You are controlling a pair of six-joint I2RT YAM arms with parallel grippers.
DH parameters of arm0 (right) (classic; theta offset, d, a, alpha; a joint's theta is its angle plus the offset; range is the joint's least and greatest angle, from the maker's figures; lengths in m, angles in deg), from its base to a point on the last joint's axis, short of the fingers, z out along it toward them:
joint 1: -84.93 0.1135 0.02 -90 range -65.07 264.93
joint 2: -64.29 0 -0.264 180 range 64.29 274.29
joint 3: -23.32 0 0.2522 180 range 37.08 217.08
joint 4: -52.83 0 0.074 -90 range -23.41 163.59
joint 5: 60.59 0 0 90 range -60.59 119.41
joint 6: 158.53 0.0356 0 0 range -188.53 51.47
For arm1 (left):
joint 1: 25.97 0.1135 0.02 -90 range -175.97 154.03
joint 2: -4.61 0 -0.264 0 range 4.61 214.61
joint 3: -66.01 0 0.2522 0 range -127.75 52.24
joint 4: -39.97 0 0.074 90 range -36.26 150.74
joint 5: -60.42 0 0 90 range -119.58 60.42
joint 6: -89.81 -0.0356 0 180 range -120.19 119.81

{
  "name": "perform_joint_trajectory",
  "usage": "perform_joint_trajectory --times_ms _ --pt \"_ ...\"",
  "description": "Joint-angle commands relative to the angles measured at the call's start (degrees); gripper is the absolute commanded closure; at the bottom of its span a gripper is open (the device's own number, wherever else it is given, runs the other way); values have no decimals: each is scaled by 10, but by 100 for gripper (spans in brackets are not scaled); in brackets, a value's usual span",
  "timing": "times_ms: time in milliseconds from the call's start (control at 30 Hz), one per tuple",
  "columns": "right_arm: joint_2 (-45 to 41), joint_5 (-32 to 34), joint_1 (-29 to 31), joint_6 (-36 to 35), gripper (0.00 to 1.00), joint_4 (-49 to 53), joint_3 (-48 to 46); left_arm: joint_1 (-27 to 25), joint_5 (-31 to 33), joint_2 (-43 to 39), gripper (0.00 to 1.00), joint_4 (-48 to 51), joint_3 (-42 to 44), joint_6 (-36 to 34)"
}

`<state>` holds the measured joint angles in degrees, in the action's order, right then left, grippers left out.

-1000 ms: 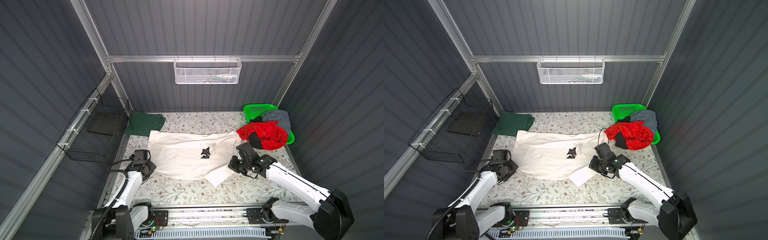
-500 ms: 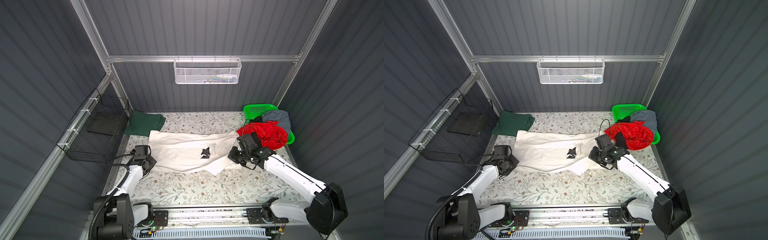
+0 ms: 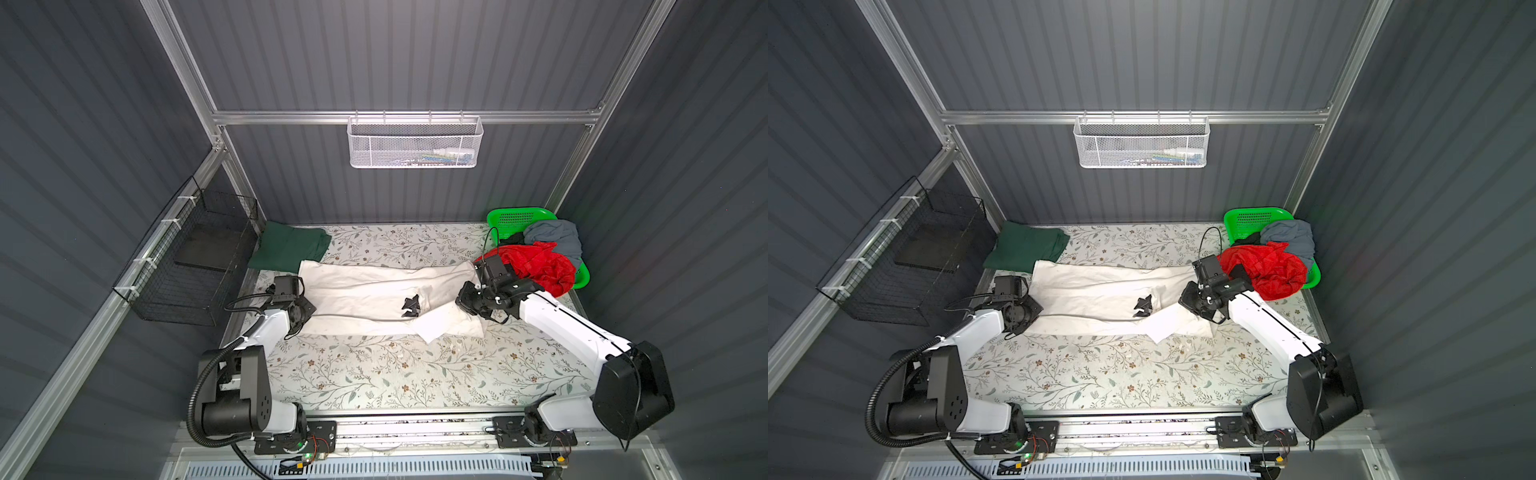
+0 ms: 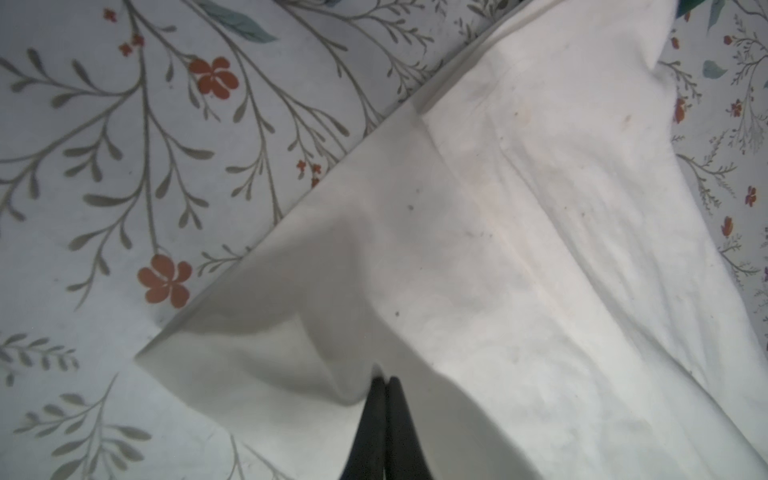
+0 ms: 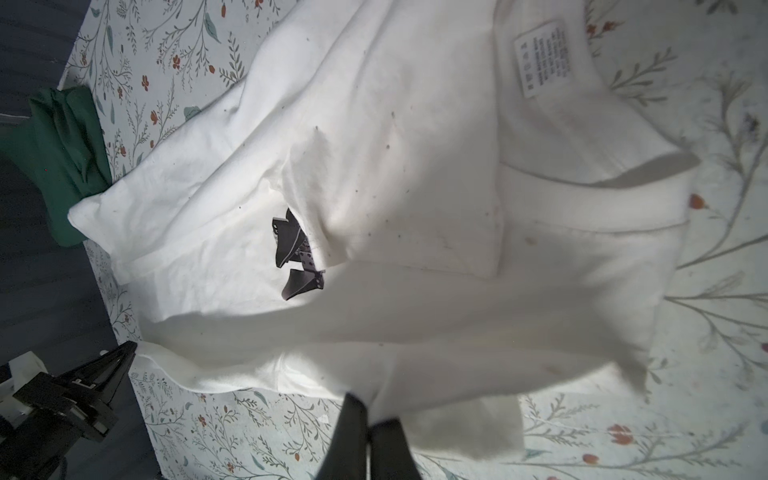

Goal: Fold and stack the t-shirts

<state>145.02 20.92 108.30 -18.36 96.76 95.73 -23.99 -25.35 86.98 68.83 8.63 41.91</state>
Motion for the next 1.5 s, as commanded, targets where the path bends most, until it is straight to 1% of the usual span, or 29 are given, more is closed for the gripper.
perform_joint_trajectory --times_ms 0,200,433,833,1033,1300,1467 --pt "11 -12 -12 -20 100 14 27 2 2 10 100 -15 -29 -7" --pt "40 -35 -26 -29 100 10 45 2 18 34 100 -14 -56 -10" --pt "62 -43 -35 -29 100 1 48 2 23 67 100 -14 -72 -16" --pt "83 -48 -45 -40 100 2 65 2 39 80 100 -18 -90 -22" --pt "95 -55 -54 -50 100 4 73 2 59 95 100 -25 -96 -25" --pt "116 -56 -56 -55 100 4 92 2 48 129 100 -39 -112 -23" --pt "122 -54 -55 -59 100 8 104 2 52 127 100 -34 -123 -28"
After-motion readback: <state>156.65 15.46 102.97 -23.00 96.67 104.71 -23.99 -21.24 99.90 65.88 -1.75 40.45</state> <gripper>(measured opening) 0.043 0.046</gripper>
